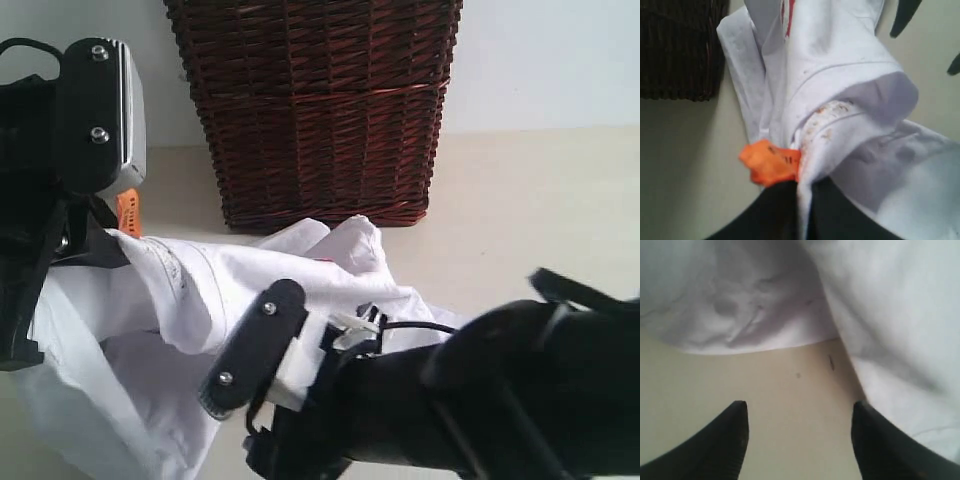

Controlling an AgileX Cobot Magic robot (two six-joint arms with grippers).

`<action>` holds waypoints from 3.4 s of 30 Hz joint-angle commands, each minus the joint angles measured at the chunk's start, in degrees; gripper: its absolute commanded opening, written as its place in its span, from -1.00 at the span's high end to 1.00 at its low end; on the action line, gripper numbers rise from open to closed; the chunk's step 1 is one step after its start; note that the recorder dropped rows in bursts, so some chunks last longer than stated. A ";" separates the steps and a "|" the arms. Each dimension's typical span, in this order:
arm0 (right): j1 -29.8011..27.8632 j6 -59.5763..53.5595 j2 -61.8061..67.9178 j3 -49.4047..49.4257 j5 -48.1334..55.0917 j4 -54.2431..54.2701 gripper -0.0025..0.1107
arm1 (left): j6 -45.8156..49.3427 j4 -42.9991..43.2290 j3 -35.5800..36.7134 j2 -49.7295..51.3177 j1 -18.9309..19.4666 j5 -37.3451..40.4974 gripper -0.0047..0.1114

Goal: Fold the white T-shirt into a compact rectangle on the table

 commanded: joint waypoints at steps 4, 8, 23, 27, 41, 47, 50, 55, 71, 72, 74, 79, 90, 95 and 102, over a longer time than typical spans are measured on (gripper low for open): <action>-0.12 4.44 8.31 -8.09 -20.11 -0.35 -0.05 | -0.28 -0.87 0.07 -0.04 -0.34 -0.78 0.92; -0.12 9.16 8.92 -7.84 -25.08 -1.48 0.23 | -0.28 -0.87 0.07 -0.04 -0.34 -1.26 0.92; -0.12 10.86 2.43 5.87 -34.55 -4.22 0.96 | -0.28 -0.87 0.07 -0.04 -0.34 -1.54 0.92; -0.12 15.18 -5.94 9.16 -15.74 -11.90 0.91 | -0.28 -0.87 0.07 -0.04 -0.34 -1.82 0.92; 6.90 28.36 10.00 -4.60 -34.35 -20.69 0.07 | -0.28 -1.80 0.07 -0.04 -0.34 -1.84 0.92; 6.75 26.55 11.31 -4.60 -37.27 -18.39 0.60 | -0.28 -1.90 0.07 -0.04 -0.34 -2.08 0.92; 6.75 25.06 11.31 -4.60 -37.47 -18.39 0.95 | -0.28 -2.16 0.07 -0.04 -0.34 -1.97 0.92; 6.75 18.60 11.31 -4.60 -38.46 -14.65 0.96 | -0.28 -2.16 0.07 -0.04 -0.34 -1.97 0.92; -1.59 11.86 -0.48 0.69 -41.04 -8.66 0.96 | -19.60 -4.99 0.75 -0.04 -0.34 -6.65 -0.56; -3.06 11.60 -0.97 0.69 -40.11 -8.66 0.96 | -19.60 -6.86 1.45 -0.04 -0.34 -5.95 -0.56; -5.60 11.32 -1.76 0.69 -38.05 -8.89 0.96 | -19.60 -10.77 3.67 -0.04 -0.34 -5.45 -0.56; -10.83 10.06 -2.60 0.69 -37.08 -8.89 0.96 | -20.84 -17.90 12.20 -0.04 -0.34 -5.20 -0.56; -12.89 10.14 -2.95 0.69 -30.35 -9.44 0.96 | -19.75 -47.48 27.01 -0.04 -2.14 -18.88 -0.56; -12.89 9.79 -2.95 0.69 -30.35 -9.44 0.96 | -17.84 -50.02 31.00 -0.04 -4.10 -21.32 -0.56; -12.89 9.01 -2.95 0.69 -32.56 -9.60 0.96 | -21.43 -50.93 38.37 -0.04 -4.10 -33.55 -0.56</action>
